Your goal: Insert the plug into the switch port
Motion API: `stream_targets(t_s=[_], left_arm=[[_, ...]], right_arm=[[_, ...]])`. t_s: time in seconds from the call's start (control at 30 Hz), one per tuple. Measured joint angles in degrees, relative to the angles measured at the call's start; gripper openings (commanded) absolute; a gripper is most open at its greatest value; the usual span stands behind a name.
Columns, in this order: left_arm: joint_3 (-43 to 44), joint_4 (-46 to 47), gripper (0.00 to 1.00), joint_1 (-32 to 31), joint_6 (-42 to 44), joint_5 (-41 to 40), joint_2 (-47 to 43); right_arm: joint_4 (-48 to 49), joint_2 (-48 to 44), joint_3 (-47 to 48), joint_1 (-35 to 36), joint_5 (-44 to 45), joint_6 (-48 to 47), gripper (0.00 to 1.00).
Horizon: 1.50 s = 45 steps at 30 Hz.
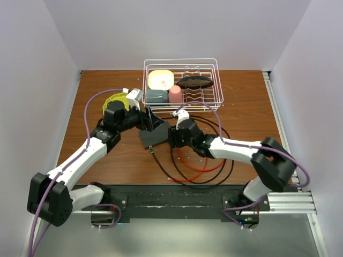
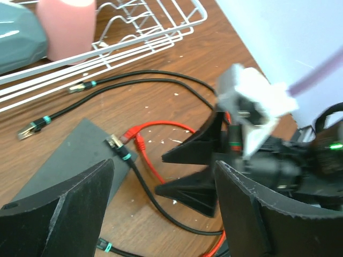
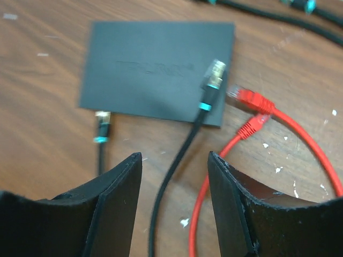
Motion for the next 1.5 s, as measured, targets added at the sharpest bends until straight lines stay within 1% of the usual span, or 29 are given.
stream_targets(t_s=[0.1, 0.13, 0.17, 0.2, 0.27, 0.3, 0.37, 0.4, 0.43, 0.47, 0.5, 0.53, 0.57, 0.73, 0.87, 1.1, 1.2, 1.3, 1.5], left_arm=[[0.0, -1.51, 0.82, 0.0, 0.57, -1.55, -0.35], [0.0, -1.99, 0.82, 0.0, 0.66, -2.05, -0.55], [0.0, -2.4, 0.82, 0.0, 0.79, -2.45, -0.74], [0.0, -2.78, 0.82, 0.0, 1.09, -2.89, -1.05], [0.11, -3.43, 0.82, 0.02, 1.77, -3.67, -1.44], [0.37, -4.33, 0.82, 0.02, 2.05, -4.02, -1.6], [0.66, -5.31, 0.83, 0.02, 2.56, -5.01, -1.84], [0.66, -5.51, 0.83, 0.02, 2.82, -5.33, -1.97], [0.66, -5.77, 0.83, 0.09, 3.06, -5.62, -2.05], [0.66, -5.97, 0.83, 0.11, 3.28, -5.81, -2.14], [0.66, -6.14, 0.83, 0.13, 3.45, -6.01, -2.16], [0.66, -6.27, 0.83, 0.13, 3.5, -6.25, -2.16], [0.66, -6.34, 0.83, 0.13, 3.5, -6.34, -2.16], [0.66, -6.88, 0.83, 0.15, 3.87, -6.8, -2.16], [0.66, -7.5, 0.83, 0.2, 4.63, -7.39, -2.16], [0.66, -7.43, 0.83, 0.24, 4.94, -7.8, -2.16], [0.66, -7.41, 0.83, 0.24, 4.96, -7.74, -2.16], [0.5, -6.91, 0.82, 0.26, 4.96, -7.32, -2.8], [-0.07, -2.43, 0.82, 0.28, 5.01, -2.99, -7.26]], right_arm=[[-0.7, 5.62, 2.71, 0.0, 1.73, 1.4, 0.52], [-0.76, 7.41, 3.74, 0.0, 1.95, 1.75, 0.5], [-0.85, 8.68, 4.5, 0.0, 2.12, 2.05, 0.45], [-0.85, 10.23, 5.46, 0.0, 2.19, 2.47, 0.44], [-0.87, 11.87, 6.4, 0.0, 2.27, 3.13, 0.44], [-0.9, 12.48, 6.78, 0.0, 2.36, 3.45, 0.41], [-1.03, 13.51, 7.37, 0.0, 2.82, 4.0, 0.37], [-1.16, 13.86, 7.58, 0.0, 3.06, 4.26, 0.32], [-1.18, 14.25, 7.72, 0.0, 3.28, 4.63, 0.29], [-1.2, 14.36, 7.74, 0.0, 3.28, 4.72, 0.24], [-1.27, 14.64, 7.87, 0.0, 3.28, 4.96, 0.16], [-1.27, 14.93, 7.93, 0.0, 3.26, 5.07, 0.03], [-1.29, 15.21, 7.96, 0.0, 3.23, 5.18, 0.0], [-0.74, 15.3, 7.74, 0.0, 3.17, 5.68, 0.0], [0.7, 12.76, 4.28, 0.0, 3.1, 5.64, 0.0], [2.43, 0.17, -2.73, 0.0, 1.16, 4.31, 0.0], [4.35, -5.51, -5.35, 0.0, -1.81, 2.62, 0.0], [5.22, -9.29, -6.78, 0.0, -4.9, 0.85, 0.0], [7.41, -17.05, -10.01, 0.0, -12.02, -2.29, 0.0]])
